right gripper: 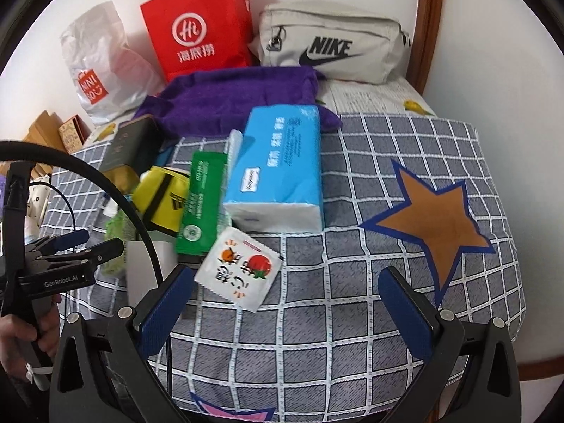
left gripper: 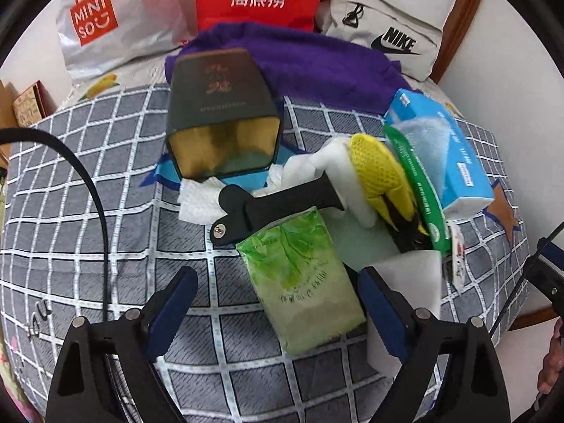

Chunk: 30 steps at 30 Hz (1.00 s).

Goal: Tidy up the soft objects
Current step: 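Grasp the light green tissue pack with left gripper while right grasps the orange-print sachet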

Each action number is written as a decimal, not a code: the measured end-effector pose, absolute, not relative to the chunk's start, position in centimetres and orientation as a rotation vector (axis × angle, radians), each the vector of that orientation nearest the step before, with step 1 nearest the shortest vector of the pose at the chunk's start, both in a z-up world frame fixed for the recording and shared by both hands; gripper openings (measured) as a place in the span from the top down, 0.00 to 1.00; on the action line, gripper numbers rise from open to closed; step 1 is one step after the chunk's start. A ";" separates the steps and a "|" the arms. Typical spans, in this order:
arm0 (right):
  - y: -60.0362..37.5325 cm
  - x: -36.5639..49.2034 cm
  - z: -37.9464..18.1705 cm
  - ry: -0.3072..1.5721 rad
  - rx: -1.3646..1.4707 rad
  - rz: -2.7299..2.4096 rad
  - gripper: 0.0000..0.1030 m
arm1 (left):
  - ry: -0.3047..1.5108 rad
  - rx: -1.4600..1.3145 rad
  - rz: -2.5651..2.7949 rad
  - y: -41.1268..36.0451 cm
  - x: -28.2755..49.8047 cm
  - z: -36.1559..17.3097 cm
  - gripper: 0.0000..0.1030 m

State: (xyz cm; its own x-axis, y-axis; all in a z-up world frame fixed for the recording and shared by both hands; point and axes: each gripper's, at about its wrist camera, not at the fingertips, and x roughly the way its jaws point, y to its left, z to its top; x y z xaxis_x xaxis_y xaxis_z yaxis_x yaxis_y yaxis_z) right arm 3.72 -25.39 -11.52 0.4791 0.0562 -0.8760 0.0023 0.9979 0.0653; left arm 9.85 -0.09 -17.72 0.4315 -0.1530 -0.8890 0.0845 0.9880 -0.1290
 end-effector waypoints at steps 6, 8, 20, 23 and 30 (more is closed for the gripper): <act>-25.8 4.3 -13.6 1.119 0.078 0.043 0.00 | 1.125 -0.090 -0.213 -0.5 10.5 -18.6 0.38; -25.8 4.5 -14.4 1.136 0.073 0.054 0.00 | 1.121 -0.090 -0.215 -0.5 10.6 -18.5 0.39; -23.6 6.2 -17.4 1.201 0.115 0.182 0.00 | 1.107 -0.065 -0.195 0.3 10.6 -17.3 0.40; -22.7 6.8 -18.2 1.214 0.097 0.200 0.00 | 1.113 -0.087 -0.207 0.6 10.5 -17.3 0.40; -21.4 8.3 -19.9 1.225 0.105 0.209 0.13 | 1.111 -0.090 -0.203 1.0 10.4 -17.1 0.40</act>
State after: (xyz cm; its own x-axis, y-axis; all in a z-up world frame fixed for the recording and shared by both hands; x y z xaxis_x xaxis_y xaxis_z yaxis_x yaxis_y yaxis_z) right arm 8.31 -21.43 -19.87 0.3231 0.2158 -0.9214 -0.1027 0.9759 0.1926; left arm 10.36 1.04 -17.12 0.4279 -0.2073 -0.8797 0.1172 0.9779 -0.1734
